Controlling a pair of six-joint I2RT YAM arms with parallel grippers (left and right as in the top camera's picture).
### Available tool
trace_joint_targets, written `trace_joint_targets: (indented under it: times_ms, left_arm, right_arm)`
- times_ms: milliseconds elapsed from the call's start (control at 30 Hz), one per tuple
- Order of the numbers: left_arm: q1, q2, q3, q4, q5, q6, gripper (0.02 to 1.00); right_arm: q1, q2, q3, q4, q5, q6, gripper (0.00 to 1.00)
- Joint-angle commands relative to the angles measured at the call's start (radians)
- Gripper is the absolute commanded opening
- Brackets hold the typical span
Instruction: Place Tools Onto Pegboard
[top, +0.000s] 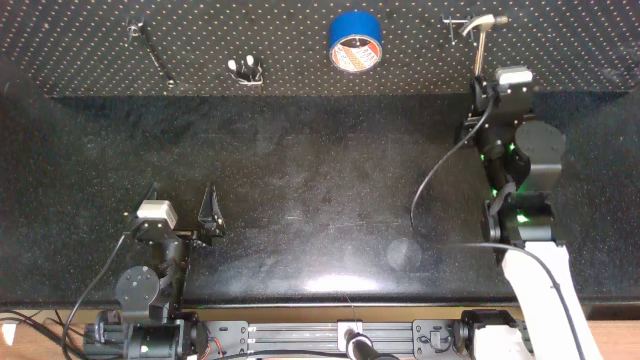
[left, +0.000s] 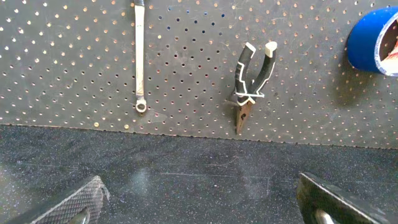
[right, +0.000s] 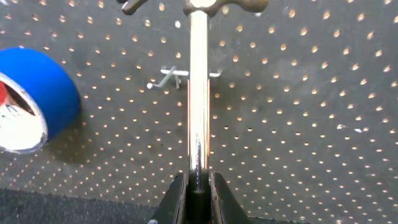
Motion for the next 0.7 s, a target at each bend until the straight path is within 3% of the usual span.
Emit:
trace_joint_targets:
  times_ms: [33,433,700]
  left_arm:
    - [0.004,-0.008,-0.002,-0.008,-0.014,-0.003,0.996]
    - [0.004,-0.008,-0.002,-0.008,-0.014,-0.003,0.996]
    - [0.004,-0.008,-0.002,-0.008,-0.014,-0.003,0.996]
  right_arm:
    - [0.025,0.043,0.005,0.045,-0.003,0.055,0.075]
    - [0.027,0.216,0.015,0.248,-0.005,0.091,0.075]
    - [0.027,0.326,0.070,0.274,-0.006,0.106,0.075]
